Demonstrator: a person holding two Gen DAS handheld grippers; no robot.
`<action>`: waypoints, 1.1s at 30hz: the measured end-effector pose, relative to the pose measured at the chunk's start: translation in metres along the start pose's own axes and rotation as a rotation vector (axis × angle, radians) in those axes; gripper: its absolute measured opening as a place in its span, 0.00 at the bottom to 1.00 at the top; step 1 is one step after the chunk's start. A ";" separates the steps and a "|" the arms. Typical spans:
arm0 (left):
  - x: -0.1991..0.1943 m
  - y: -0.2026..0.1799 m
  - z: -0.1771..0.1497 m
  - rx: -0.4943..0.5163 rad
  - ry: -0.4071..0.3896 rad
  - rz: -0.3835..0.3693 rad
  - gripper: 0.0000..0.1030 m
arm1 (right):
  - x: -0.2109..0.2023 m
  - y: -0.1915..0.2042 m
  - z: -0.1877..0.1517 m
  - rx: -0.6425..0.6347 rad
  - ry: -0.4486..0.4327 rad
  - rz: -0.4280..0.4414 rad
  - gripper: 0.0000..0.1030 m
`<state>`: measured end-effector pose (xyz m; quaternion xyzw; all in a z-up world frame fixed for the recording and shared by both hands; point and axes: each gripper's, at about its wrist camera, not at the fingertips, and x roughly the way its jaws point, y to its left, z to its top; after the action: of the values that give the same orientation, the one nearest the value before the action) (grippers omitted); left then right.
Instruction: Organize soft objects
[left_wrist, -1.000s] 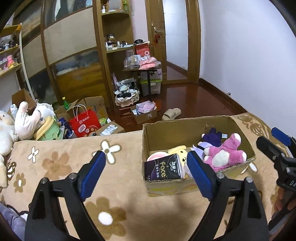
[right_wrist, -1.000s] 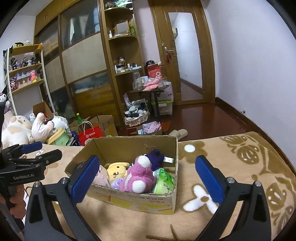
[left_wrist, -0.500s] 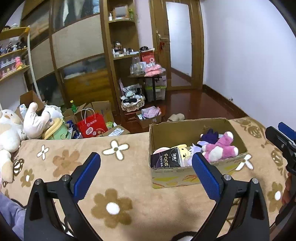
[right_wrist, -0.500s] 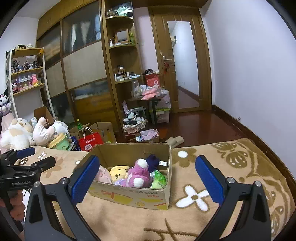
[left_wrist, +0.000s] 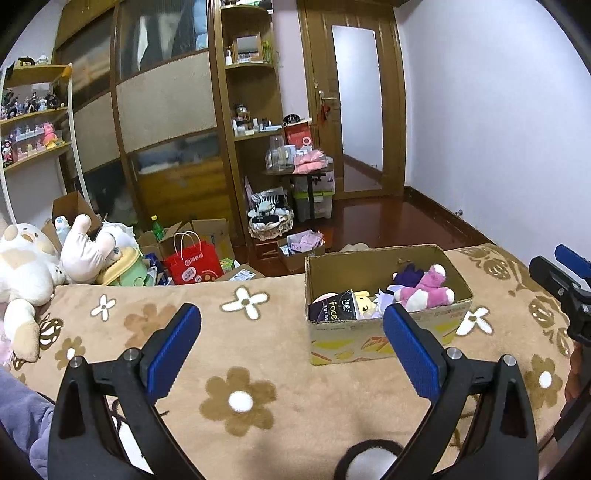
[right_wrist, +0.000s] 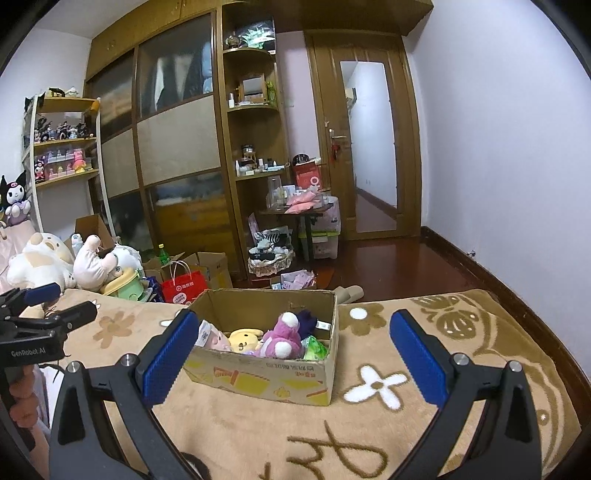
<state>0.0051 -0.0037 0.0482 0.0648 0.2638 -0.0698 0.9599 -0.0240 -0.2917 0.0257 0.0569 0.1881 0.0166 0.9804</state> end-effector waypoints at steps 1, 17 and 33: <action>-0.003 0.000 0.000 0.001 -0.005 0.001 0.95 | -0.003 0.000 -0.001 -0.003 -0.005 -0.003 1.00; -0.018 0.005 -0.012 -0.009 -0.037 0.015 0.95 | -0.020 -0.008 -0.013 0.013 -0.037 -0.031 1.00; 0.008 -0.001 -0.020 -0.012 0.004 0.020 0.95 | 0.005 -0.005 -0.030 0.000 -0.001 -0.039 1.00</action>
<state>0.0018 -0.0026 0.0268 0.0618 0.2655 -0.0586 0.9603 -0.0307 -0.2931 -0.0042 0.0535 0.1886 -0.0026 0.9806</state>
